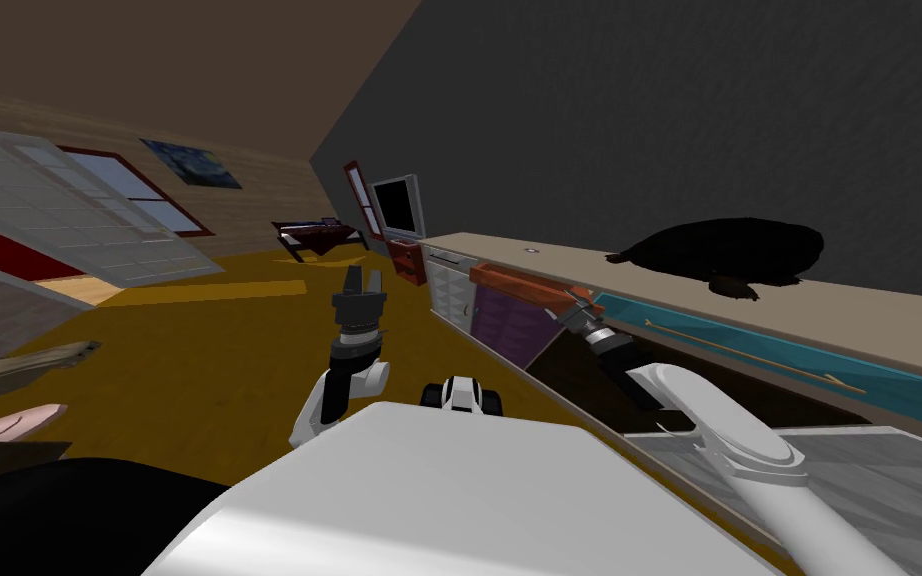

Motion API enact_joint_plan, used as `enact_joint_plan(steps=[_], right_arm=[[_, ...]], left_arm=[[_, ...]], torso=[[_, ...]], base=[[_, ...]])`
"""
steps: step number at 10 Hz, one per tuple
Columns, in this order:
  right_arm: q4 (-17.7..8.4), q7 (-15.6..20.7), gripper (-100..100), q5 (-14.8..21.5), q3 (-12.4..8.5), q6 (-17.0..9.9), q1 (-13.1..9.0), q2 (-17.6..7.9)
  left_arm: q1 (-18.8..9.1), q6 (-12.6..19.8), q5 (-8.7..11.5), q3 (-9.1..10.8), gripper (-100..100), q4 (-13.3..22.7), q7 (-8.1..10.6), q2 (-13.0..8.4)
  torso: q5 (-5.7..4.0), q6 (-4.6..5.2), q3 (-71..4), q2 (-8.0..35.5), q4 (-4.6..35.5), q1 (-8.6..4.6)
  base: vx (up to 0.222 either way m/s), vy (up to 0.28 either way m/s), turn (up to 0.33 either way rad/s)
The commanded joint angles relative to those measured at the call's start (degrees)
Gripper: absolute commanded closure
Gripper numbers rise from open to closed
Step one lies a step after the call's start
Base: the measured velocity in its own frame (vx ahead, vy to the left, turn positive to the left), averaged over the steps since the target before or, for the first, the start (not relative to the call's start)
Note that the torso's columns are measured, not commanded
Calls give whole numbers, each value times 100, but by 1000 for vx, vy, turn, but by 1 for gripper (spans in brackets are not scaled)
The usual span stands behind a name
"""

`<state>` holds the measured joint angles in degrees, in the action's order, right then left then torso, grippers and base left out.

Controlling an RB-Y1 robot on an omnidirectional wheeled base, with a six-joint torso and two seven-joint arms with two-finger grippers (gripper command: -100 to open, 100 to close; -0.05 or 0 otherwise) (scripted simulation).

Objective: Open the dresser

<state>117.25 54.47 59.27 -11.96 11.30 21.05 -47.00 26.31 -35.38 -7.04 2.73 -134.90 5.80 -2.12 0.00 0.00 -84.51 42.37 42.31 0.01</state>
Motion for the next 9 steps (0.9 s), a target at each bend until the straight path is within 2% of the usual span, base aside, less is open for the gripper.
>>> enact_joint_plan(steps=[1,2,3,4,9], right_arm=[[39,-234,-100,-133,-157,27,18,-315],[61,-318,-100,-182,-217,35,31,-434],[37,-244,-100,-146,-170,47,47,-342],[34,-262,0,-150,-173,48,52,-353],[21,-258,0,-147,-162,50,64,-351]], left_arm=[[0,0,0,0,0,0,0,0],[0,0,0,0,0,0,0,0],[0,0,0,0,0,0,0,0],[0,0,0,0,0,0,0,0],[0,0,0,0,0,0,0,0]], torso=[[0,1,-2,-3,-1,1],[0,1,-4,-6,-2,-1],[10,-2,-3,0,11,7],[8,-5,1,5,9,5],[2,1,-3,-4,1,1]], base=[[17,50,-60],[14,52,-60],[8,20,-20],[0,0,0],[0,0,0]])
